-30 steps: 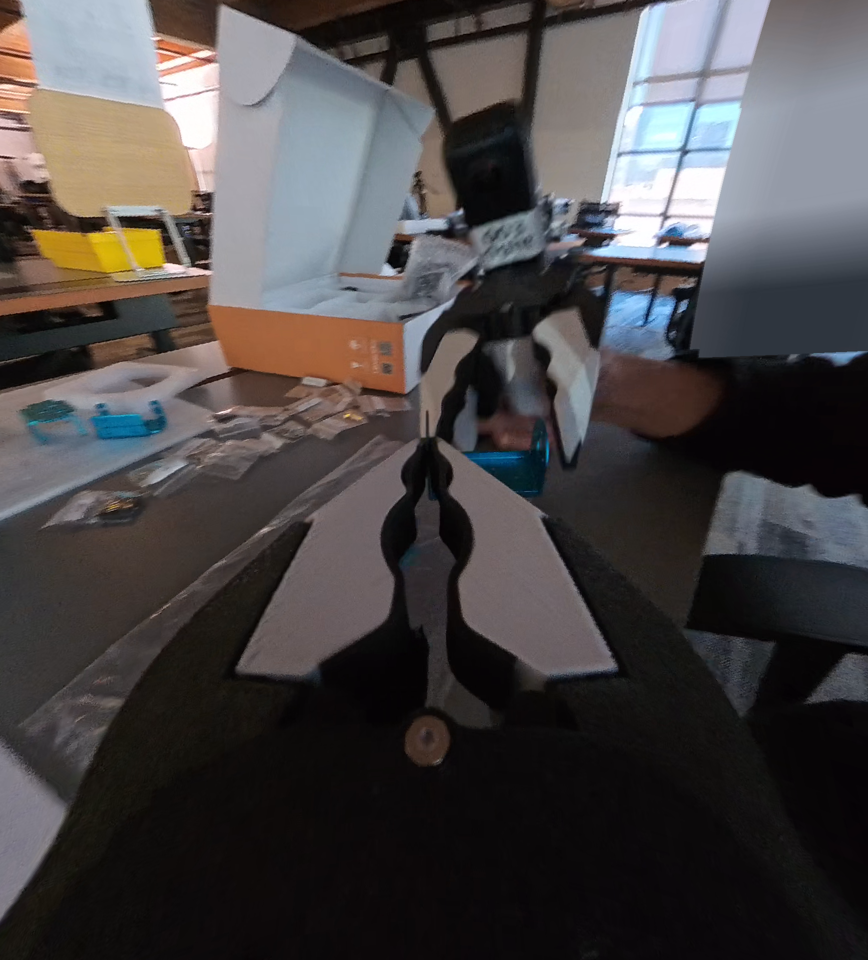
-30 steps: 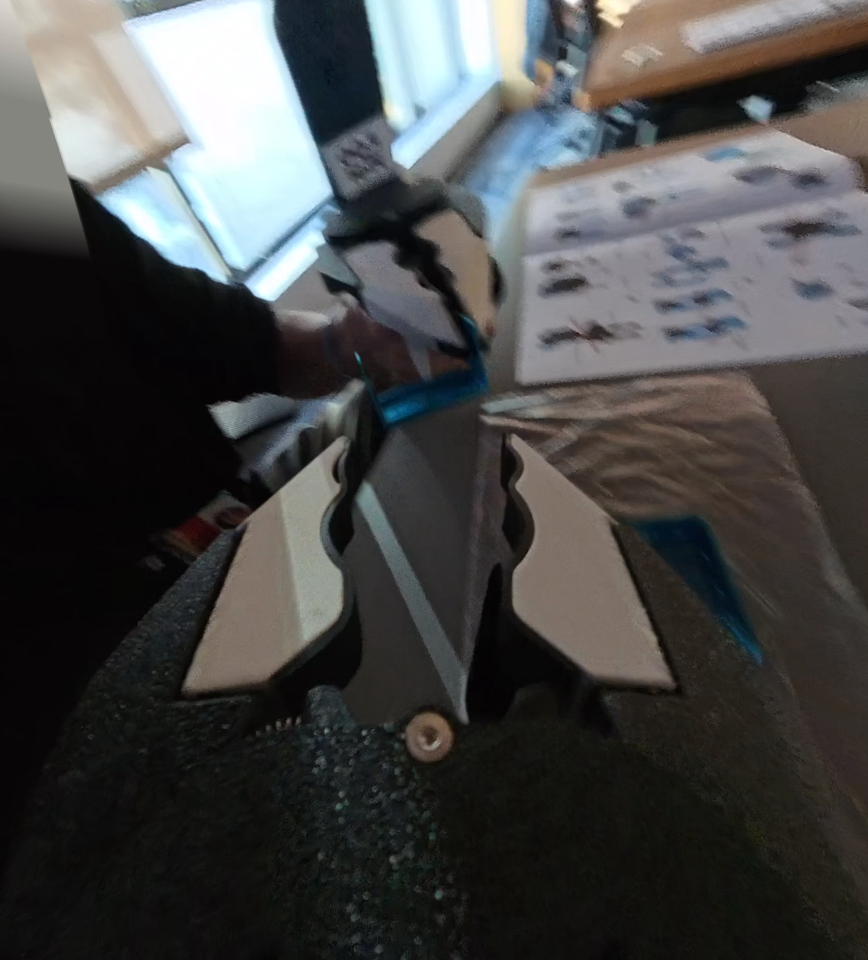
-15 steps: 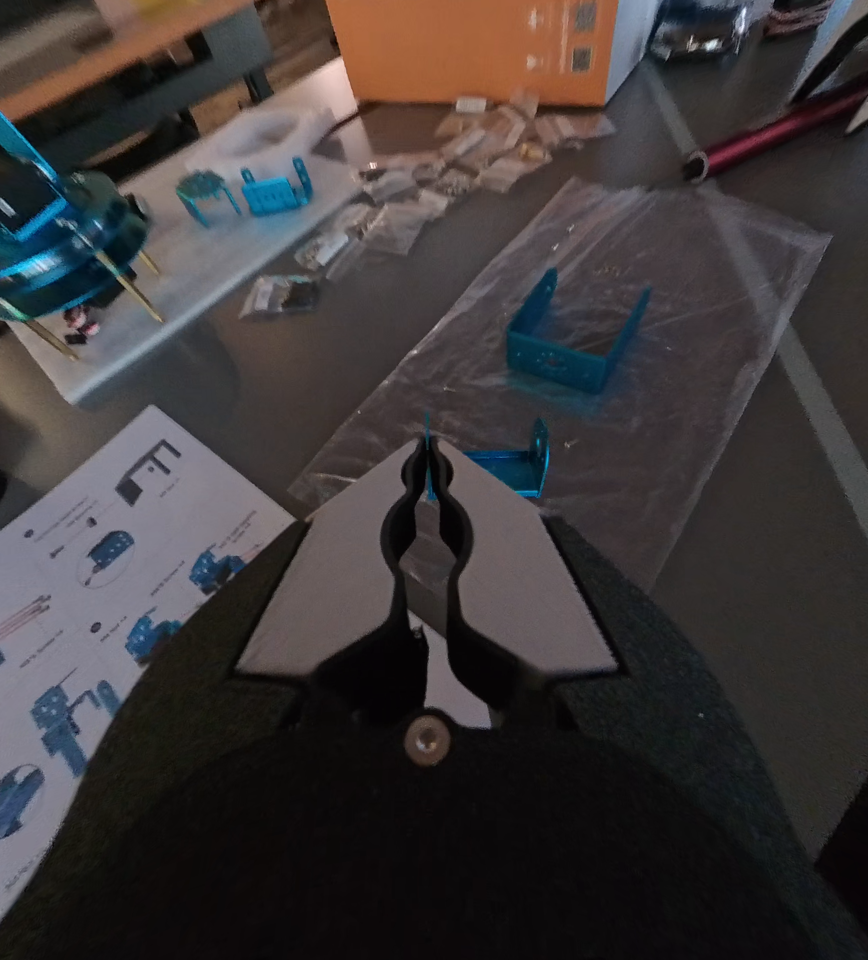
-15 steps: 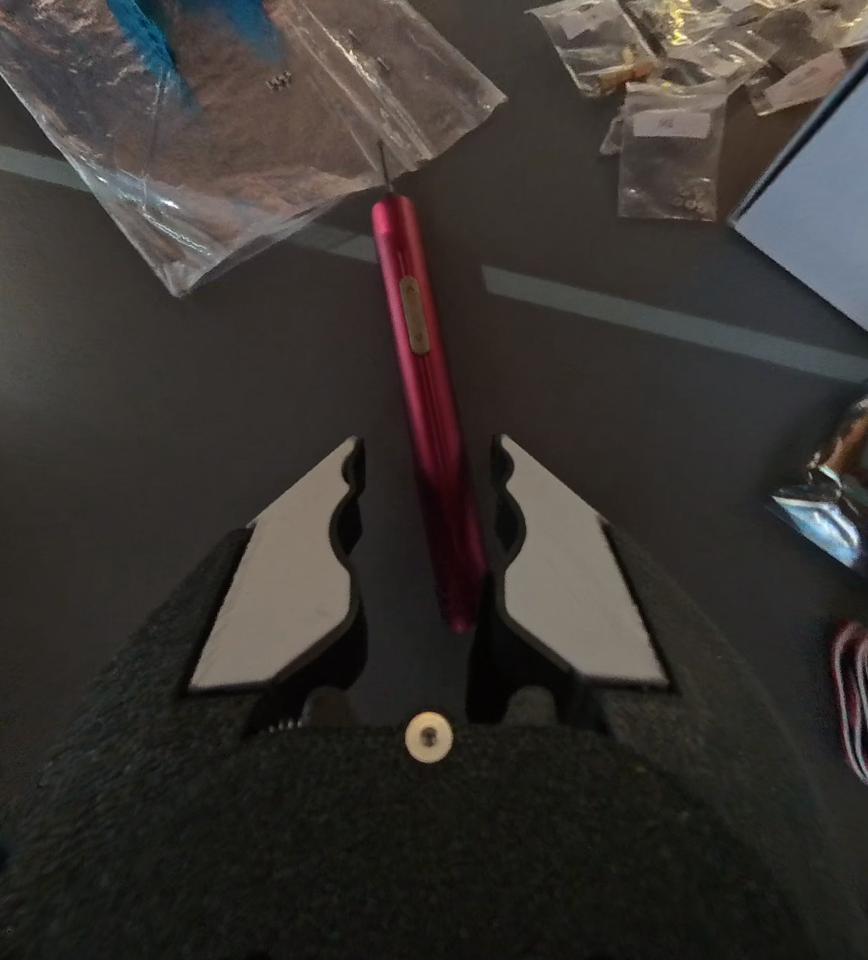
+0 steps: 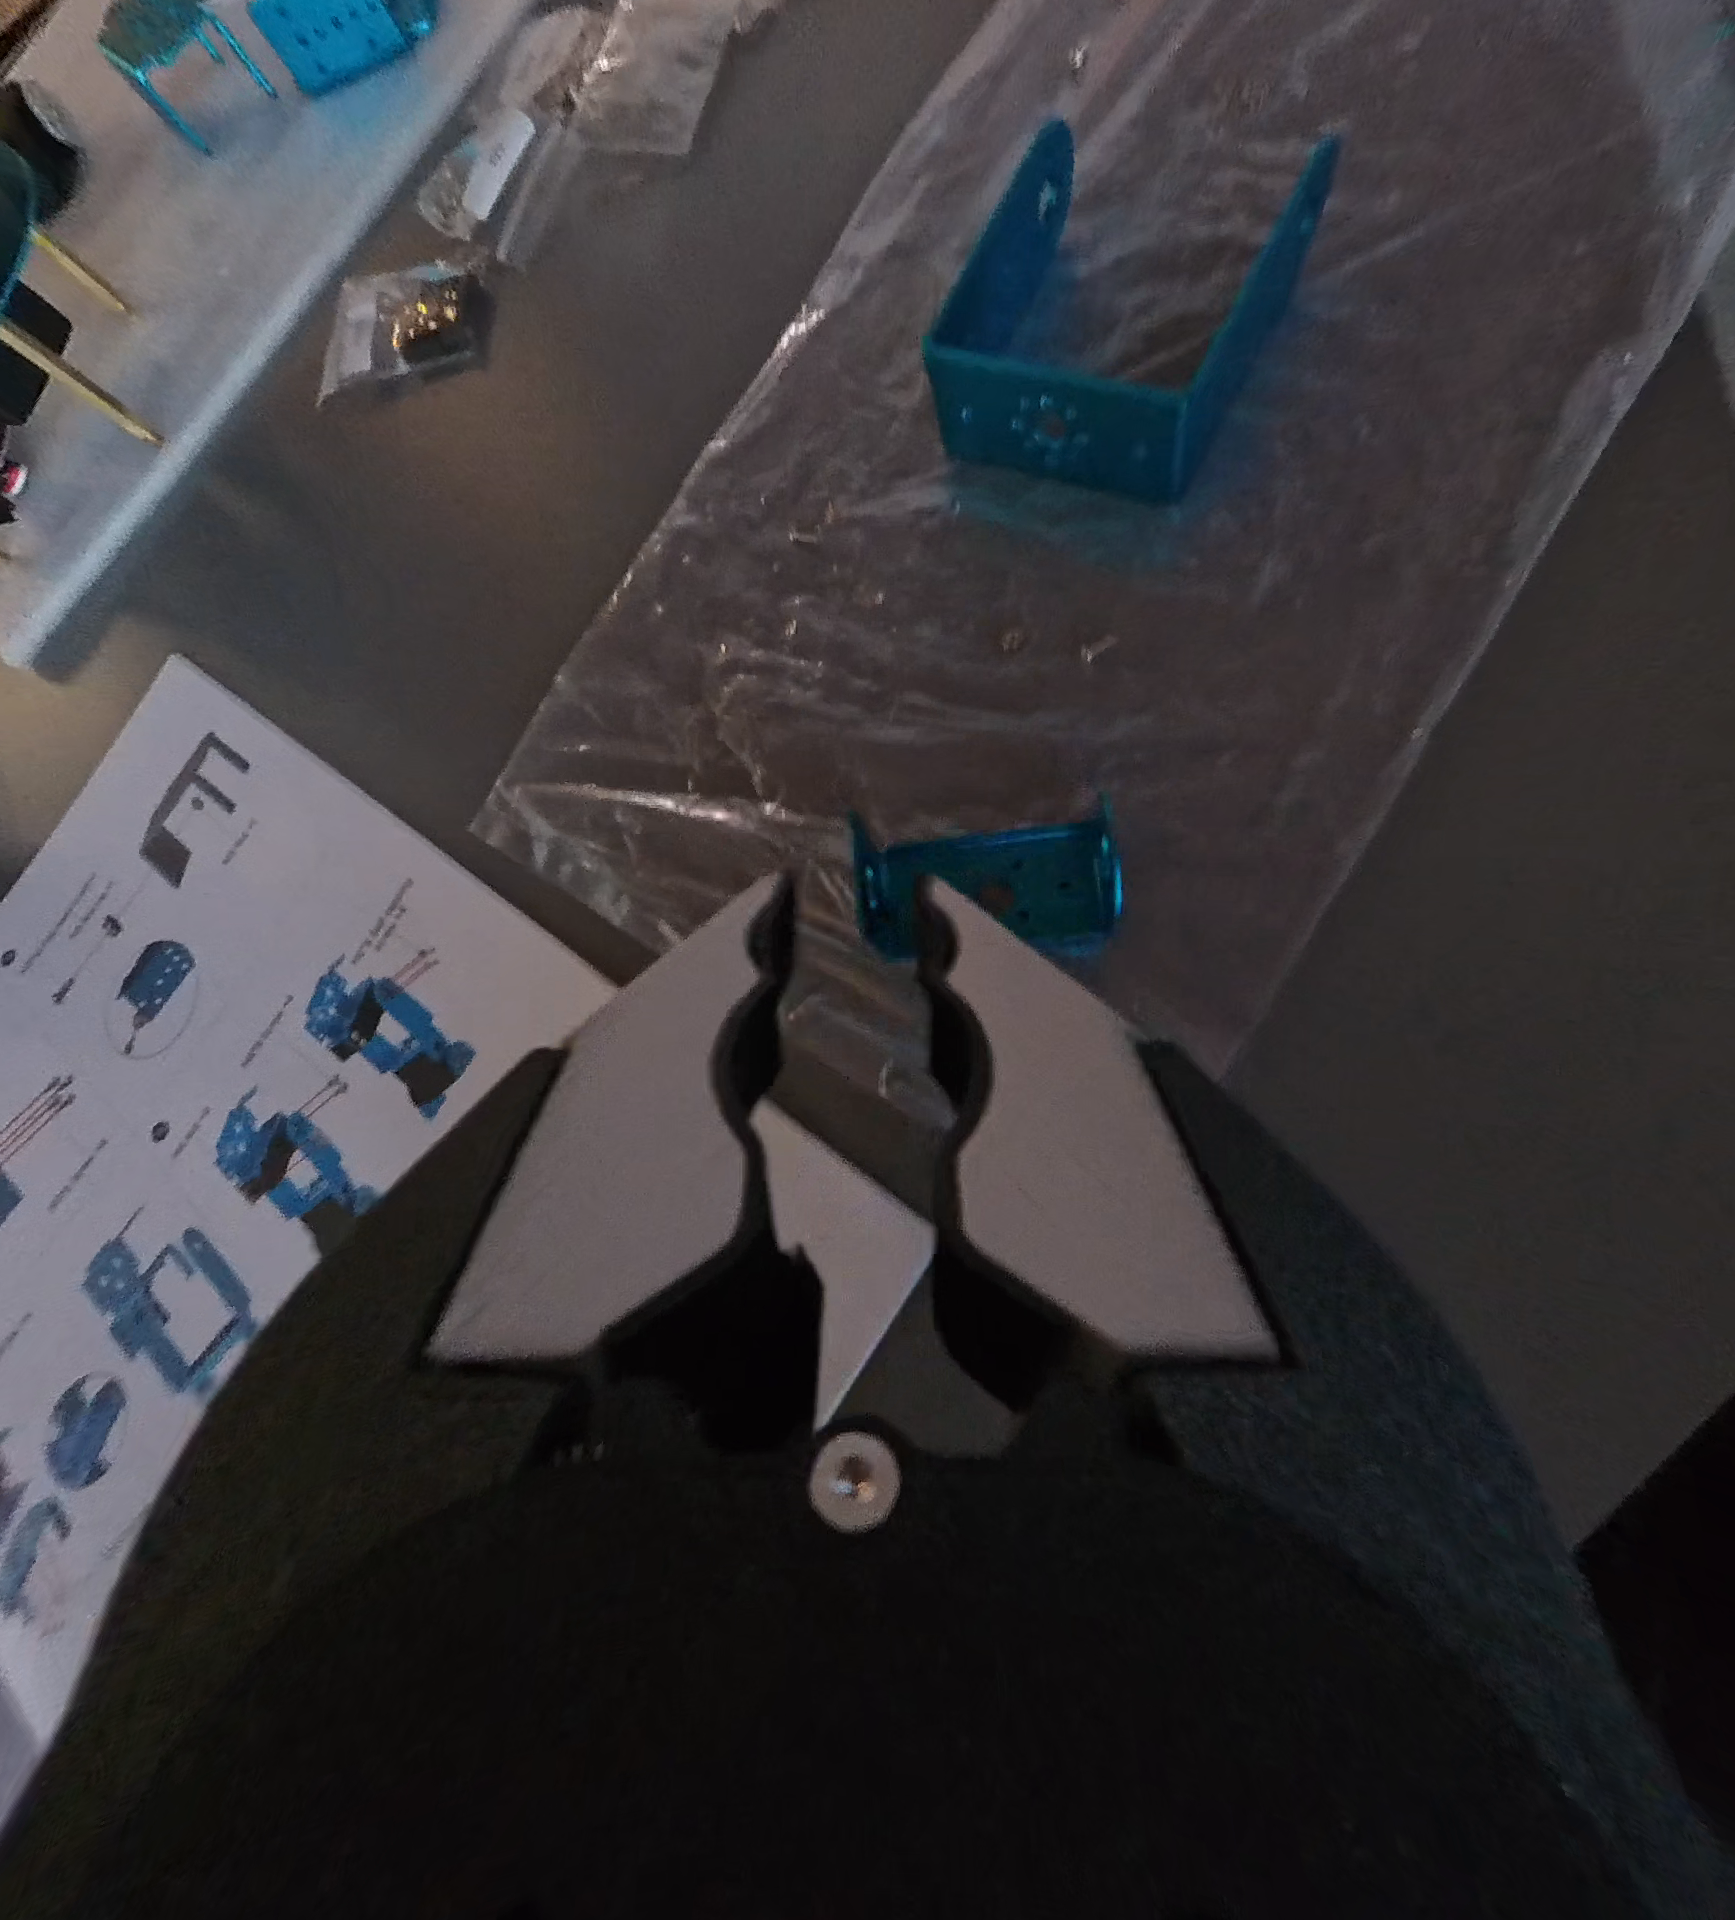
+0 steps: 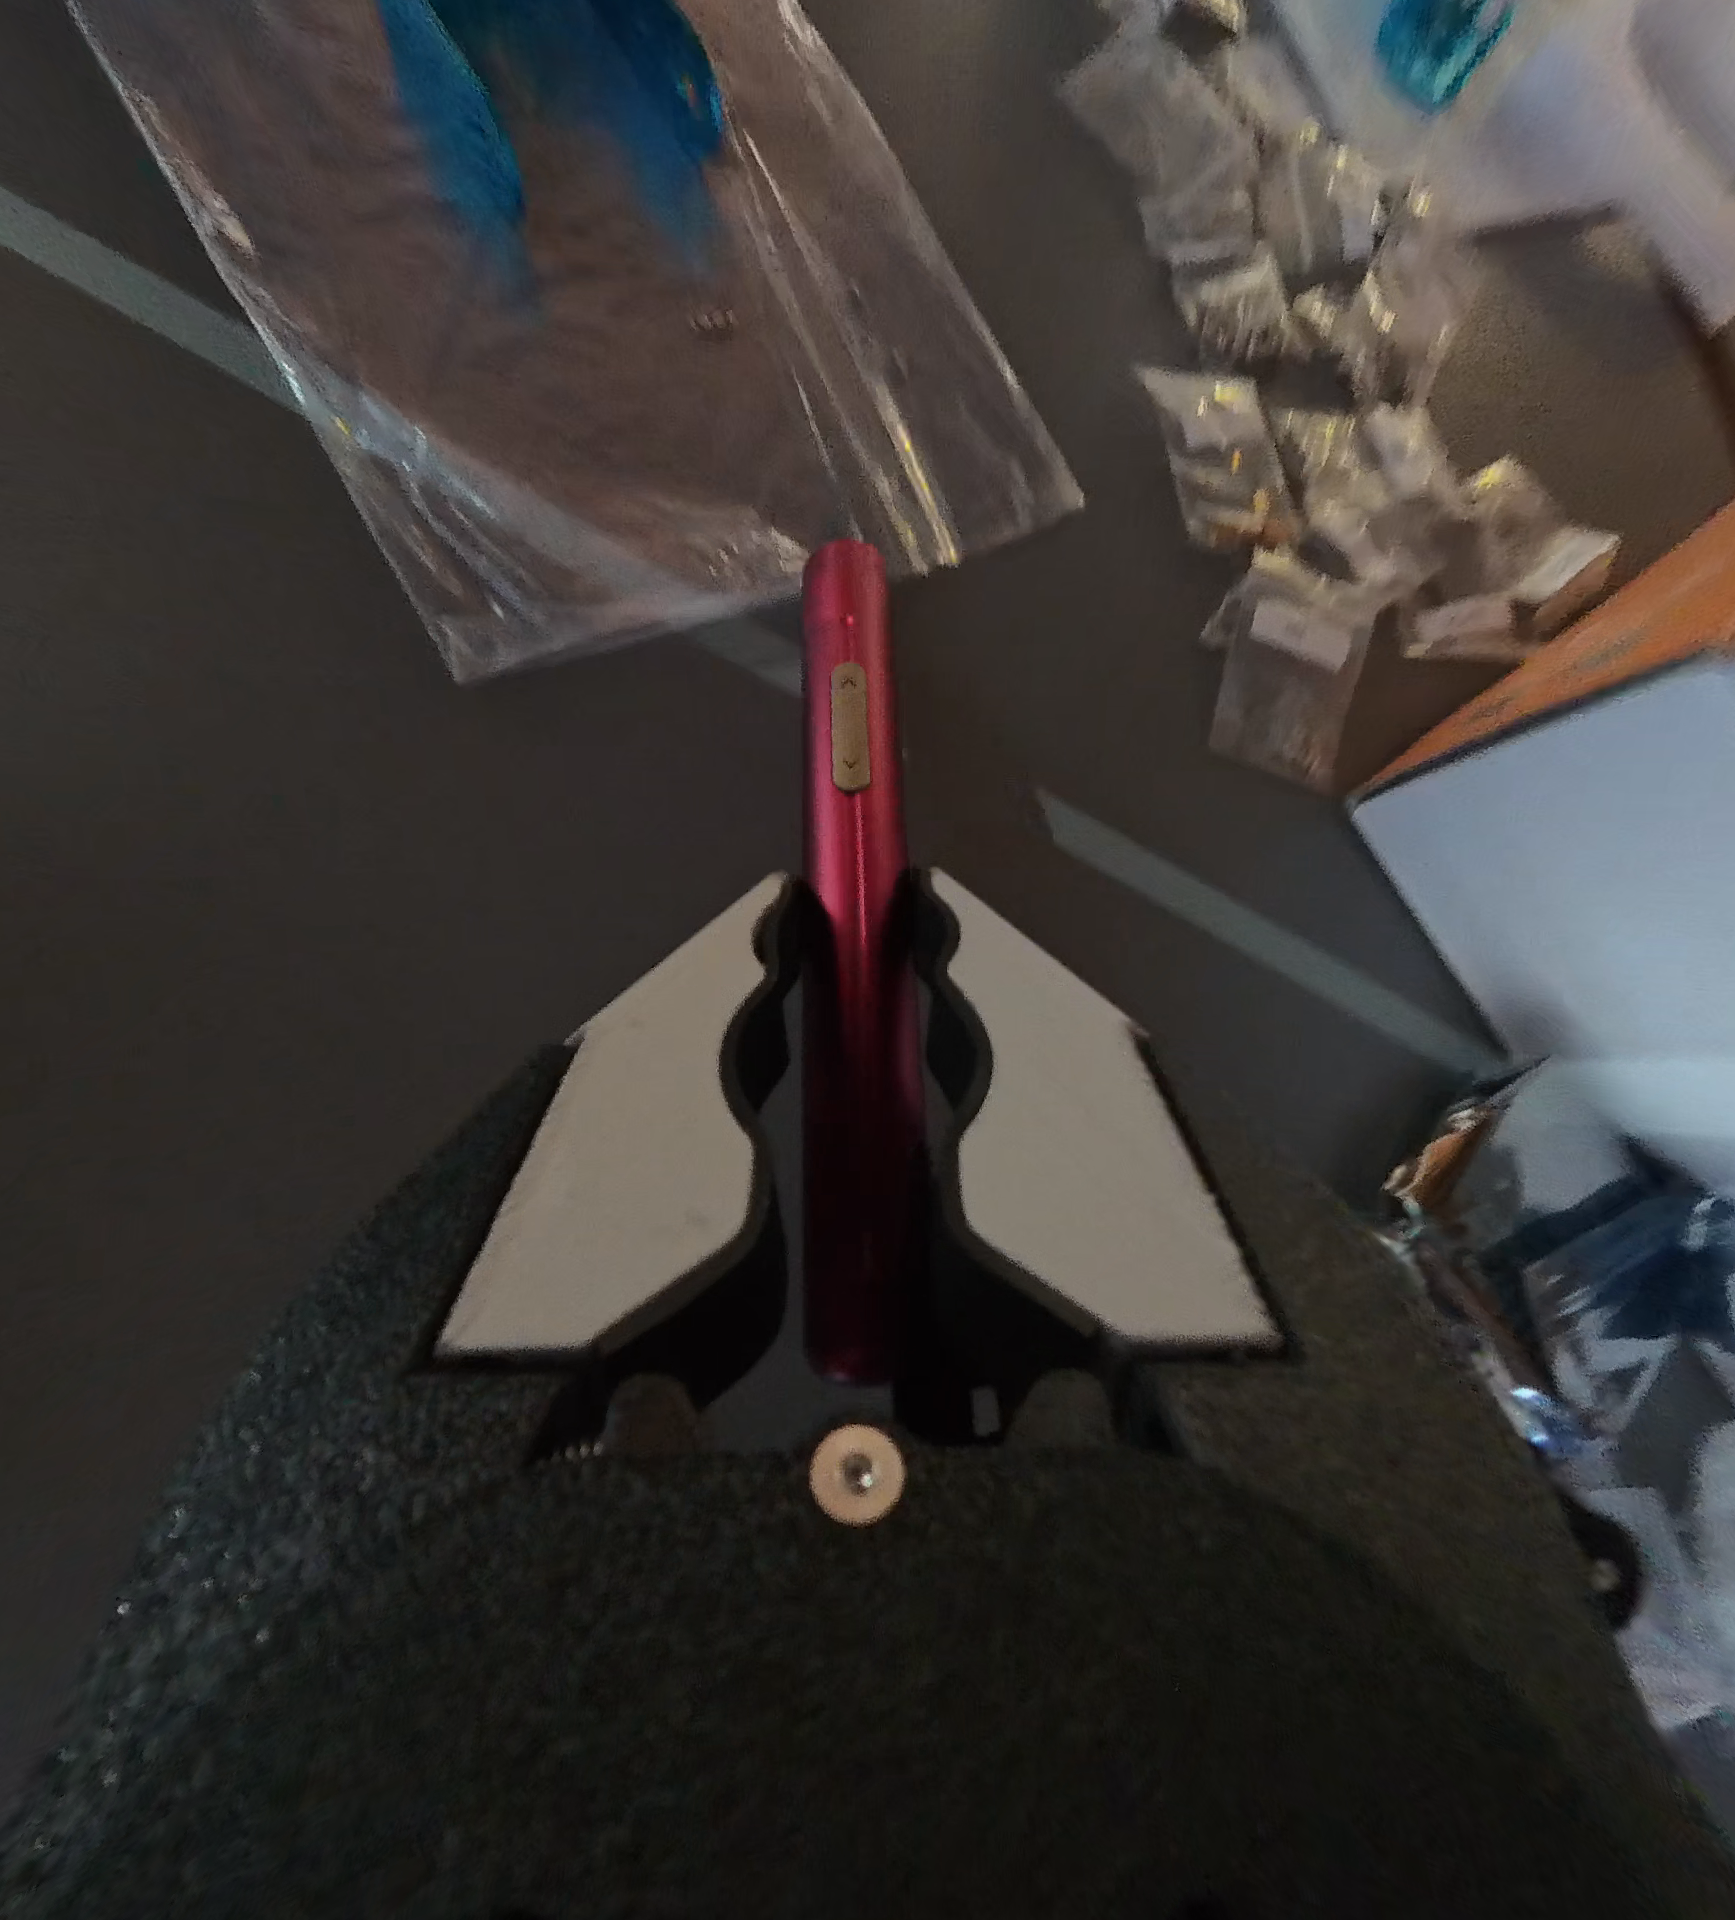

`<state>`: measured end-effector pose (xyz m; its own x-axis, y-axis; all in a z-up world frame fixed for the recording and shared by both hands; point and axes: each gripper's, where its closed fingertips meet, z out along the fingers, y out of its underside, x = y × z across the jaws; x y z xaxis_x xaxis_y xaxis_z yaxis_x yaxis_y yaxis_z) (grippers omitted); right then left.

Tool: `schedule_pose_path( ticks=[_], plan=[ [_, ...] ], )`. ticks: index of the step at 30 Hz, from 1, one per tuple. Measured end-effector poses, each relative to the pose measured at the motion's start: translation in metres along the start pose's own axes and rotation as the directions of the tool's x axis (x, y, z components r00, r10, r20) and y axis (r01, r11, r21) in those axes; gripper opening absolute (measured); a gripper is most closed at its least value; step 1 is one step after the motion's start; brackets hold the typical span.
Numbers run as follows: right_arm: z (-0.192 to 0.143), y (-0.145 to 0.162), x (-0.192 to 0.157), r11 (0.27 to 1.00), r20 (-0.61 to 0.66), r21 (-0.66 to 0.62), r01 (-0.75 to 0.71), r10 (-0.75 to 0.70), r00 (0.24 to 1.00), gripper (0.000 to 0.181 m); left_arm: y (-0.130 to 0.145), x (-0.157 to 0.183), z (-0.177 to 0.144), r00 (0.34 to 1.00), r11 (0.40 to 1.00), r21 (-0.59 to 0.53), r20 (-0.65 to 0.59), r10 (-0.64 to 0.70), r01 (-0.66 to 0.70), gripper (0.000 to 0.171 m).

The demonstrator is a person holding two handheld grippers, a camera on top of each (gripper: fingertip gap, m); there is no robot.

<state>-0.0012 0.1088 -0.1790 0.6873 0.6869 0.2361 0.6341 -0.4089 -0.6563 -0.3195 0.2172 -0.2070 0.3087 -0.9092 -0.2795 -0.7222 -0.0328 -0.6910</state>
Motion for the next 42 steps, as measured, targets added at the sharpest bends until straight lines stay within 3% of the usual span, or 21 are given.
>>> schedule_pose_path(
  ticks=[2,4,6,9,11,13,16,19,22,25,27,29,31,33,35,37,42],
  plan=[
    [-0.004,-0.019,-0.009,0.998,0.009,0.001,0.067,-0.067,0.998,0.02,0.001,-0.004,-0.007,0.999,0.999,-0.028,0.044,0.03,-0.029,0.037],
    [-0.005,-0.042,-0.019,0.99,0.019,-0.01,0.144,-0.144,0.989,0.018,-0.017,-0.008,-0.023,0.992,0.997,-0.001,0.1,0.083,-0.083,0.044],
    [-0.004,-0.067,-0.029,0.975,0.034,-0.011,0.221,-0.22,0.975,0.018,-0.054,0.003,-0.036,0.978,0.981,0.084,0.133,0.162,-0.174,0.048],
    [-0.002,-0.11,-0.047,0.948,0.076,0.031,0.317,-0.319,0.945,0.018,-0.114,0.053,-0.034,0.937,0.91,0.228,0.14,0.321,-0.346,0.059],
    [-0.003,-0.133,-0.06,0.929,0.109,0.057,0.367,-0.371,0.922,0.018,-0.132,0.067,-0.018,0.879,0.863,0.204,0.236,0.415,-0.462,0.067],
    [-0.004,-0.151,-0.073,0.913,0.147,0.087,0.399,-0.408,0.901,0.019,-0.138,0.07,-0.004,0.825,0.833,0.15,0.315,0.47,-0.532,0.065],
    [-0.005,-0.166,-0.081,0.894,0.154,0.094,0.438,-0.448,0.881,0.02,-0.15,0.066,-0.004,0.761,0.799,0.152,0.448,0.469,-0.582,0.021],
    [-0.006,-0.172,-0.082,0.885,0.147,0.093,0.457,-0.466,0.873,0.02,-0.152,0.061,-0.009,0.71,0.78,0.143,0.537,0.457,-0.61,0.02],
    [-0.013,-0.183,-0.077,0.888,0.098,0.173,0.427,-0.447,0.889,0.025,-0.151,0.059,-0.015,0.718,0.787,0.189,0.57,0.4,-0.588,0.02],
    [-0.06,-0.21,-0.056,0.853,0.016,0.445,0.272,-0.312,0.95,0.058,-0.148,0.051,-0.02,0.715,0.794,0.208,0.602,0.357,-0.572,0.019],
    [-0.09,-0.207,-0.028,0.798,0.018,0.587,0.135,-0.18,0.984,0.06,-0.146,0.046,-0.026,0.701,0.794,0.215,0.631,0.331,-0.569,0.019],
    [-0.087,-0.191,-0.017,0.748,0.2,0.66,-0.064,-0.093,0.975,0.06,-0.148,0.043,-0.034,0.71,0.794,0.251,0.641,0.292,-0.553,0.019],
    [-0.05,-0.176,-0.04,0.788,0.453,0.578,-0.212,-0.094,0.887,0.068,-0.152,0.041,-0.044,0.729,0.791,0.306,0.641,0.24,-0.53,0.019],
    [-0.022,-0.186,-0.087,0.808,0.547,0.562,-0.177,-0.202,0.812,0.066,-0.158,0.044,-0.05,0.771,0.784,0.375,0.606,0.197,-0.495,0.02],
    [-0.011,-0.214,-0.115,0.775,0.529,0.616,-0.14,-0.275,0.803,0.065,-0.165,0.051,-0.053,0.813,0.765,0.443,0.555,0.175,-0.467,0.019],
    [-0.01,-0.233,-0.126,0.745,0.52,0.655,-0.13,-0.319,0.792,0.051,-0.169,0.058,-0.052,0.859,0.761,0.497,0.49,0.151,-0.417,0.02],
    [0.009,-0.242,-0.124,0.773,0.438,0.634,0.019,-0.379,0.815,0.026,-0.162,0.062,-0.048,0.918,0.779,0.533,0.374,0.135,-0.332,0.02]
  ],
)
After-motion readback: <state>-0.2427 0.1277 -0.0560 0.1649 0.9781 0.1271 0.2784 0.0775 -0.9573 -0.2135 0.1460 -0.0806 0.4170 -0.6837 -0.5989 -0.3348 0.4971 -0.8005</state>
